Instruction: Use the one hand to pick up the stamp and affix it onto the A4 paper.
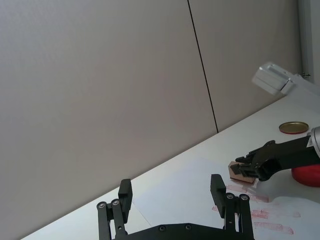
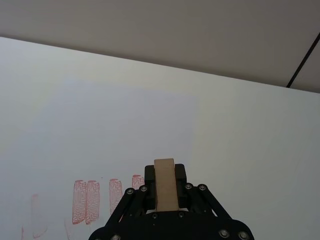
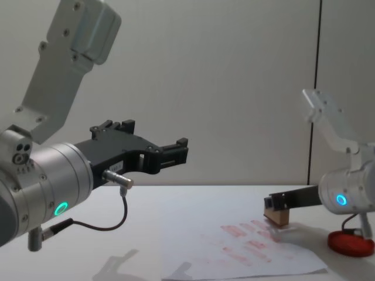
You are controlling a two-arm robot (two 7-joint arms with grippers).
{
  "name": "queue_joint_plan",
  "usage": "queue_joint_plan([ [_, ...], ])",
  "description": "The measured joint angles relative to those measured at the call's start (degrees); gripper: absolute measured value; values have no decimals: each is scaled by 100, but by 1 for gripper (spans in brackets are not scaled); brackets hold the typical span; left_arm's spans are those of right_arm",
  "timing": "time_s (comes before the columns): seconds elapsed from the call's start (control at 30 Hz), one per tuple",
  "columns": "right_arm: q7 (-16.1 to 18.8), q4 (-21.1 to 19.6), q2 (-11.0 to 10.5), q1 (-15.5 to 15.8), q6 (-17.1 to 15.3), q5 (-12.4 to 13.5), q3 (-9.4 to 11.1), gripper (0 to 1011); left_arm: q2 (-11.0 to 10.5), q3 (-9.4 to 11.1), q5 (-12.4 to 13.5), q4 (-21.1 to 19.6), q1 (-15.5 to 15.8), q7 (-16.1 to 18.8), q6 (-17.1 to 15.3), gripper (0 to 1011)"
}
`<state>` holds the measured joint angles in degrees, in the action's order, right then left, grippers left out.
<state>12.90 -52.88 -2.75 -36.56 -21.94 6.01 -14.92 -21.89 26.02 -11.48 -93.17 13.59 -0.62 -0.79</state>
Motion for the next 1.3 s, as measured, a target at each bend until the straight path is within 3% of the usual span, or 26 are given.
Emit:
queue_joint_plan([
  [0.43,115,686,124,-316,262,-94,-63,223,0,0,0,0,0,0,0,993],
  [1.3,126,998,185,-478,36,-195,-109,224,0,0,0,0,0,0,0,993],
])
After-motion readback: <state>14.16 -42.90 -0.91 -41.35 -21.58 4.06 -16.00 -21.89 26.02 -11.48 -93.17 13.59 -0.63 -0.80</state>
